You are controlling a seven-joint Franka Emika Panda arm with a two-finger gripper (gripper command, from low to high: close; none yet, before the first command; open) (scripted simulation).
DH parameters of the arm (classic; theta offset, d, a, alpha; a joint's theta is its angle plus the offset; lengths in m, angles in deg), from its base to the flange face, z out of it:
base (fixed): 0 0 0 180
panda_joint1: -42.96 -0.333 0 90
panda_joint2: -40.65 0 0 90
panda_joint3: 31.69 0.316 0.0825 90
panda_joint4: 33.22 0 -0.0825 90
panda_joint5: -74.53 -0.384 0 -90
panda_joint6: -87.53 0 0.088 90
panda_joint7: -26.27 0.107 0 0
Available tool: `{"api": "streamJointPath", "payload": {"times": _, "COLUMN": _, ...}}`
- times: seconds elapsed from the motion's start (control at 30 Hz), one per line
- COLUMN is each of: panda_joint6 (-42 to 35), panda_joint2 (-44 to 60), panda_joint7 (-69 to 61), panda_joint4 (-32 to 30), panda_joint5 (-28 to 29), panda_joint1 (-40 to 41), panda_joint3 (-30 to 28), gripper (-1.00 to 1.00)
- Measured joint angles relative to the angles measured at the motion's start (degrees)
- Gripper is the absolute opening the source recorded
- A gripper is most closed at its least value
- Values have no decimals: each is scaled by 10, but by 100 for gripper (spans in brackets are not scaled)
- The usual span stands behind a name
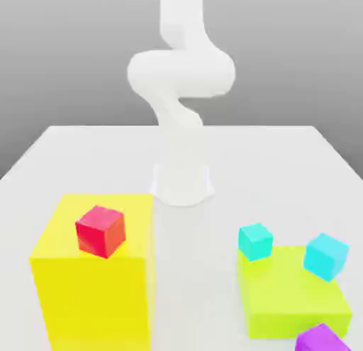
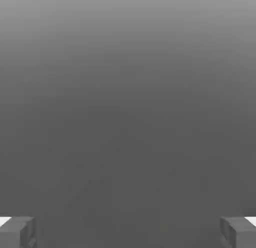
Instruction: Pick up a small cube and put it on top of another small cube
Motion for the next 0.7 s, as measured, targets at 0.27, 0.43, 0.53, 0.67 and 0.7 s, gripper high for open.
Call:
{"api": "streamJointPath", "payload": {"times": 0.27, "panda_joint6": 41, "panda_joint2": 169, "panda_joint7": -3, "panda_joint4": 16, "panda_joint5": 9, "panda_joint1": -18, "panda_joint3": 35, "gripper": 0}}
{"api": "streamJointPath", "payload": {"times": 0.43, "panda_joint6": 66, "panda_joint2": 273, "panda_joint7": -1, "panda_joint4": 26, "panda_joint5": 20, "panda_joint1": -30, "panda_joint3": 57, "gripper": 0}}
{"api": "streamJointPath", "payload": {"times": 0.53, "panda_joint6": 80, "panda_joint2": 336, "panda_joint7": 3, "panda_joint4": 32, "panda_joint5": 30, "panda_joint1": -39, "panda_joint3": 69, "gripper": 0}}
{"api": "streamJointPath", "payload": {"times": 0.67, "panda_joint6": 100, "panda_joint2": 419, "panda_joint7": 9, "panda_joint4": 40, "panda_joint5": 44, "panda_joint1": -61, "panda_joint3": 81, "gripper": 0}}
{"api": "streamJointPath", "payload": {"times": 0.7, "panda_joint6": 105, "panda_joint2": 440, "panda_joint7": 10, "panda_joint4": 42, "panda_joint5": 48, "panda_joint1": -65, "panda_joint3": 82, "gripper": 0}}
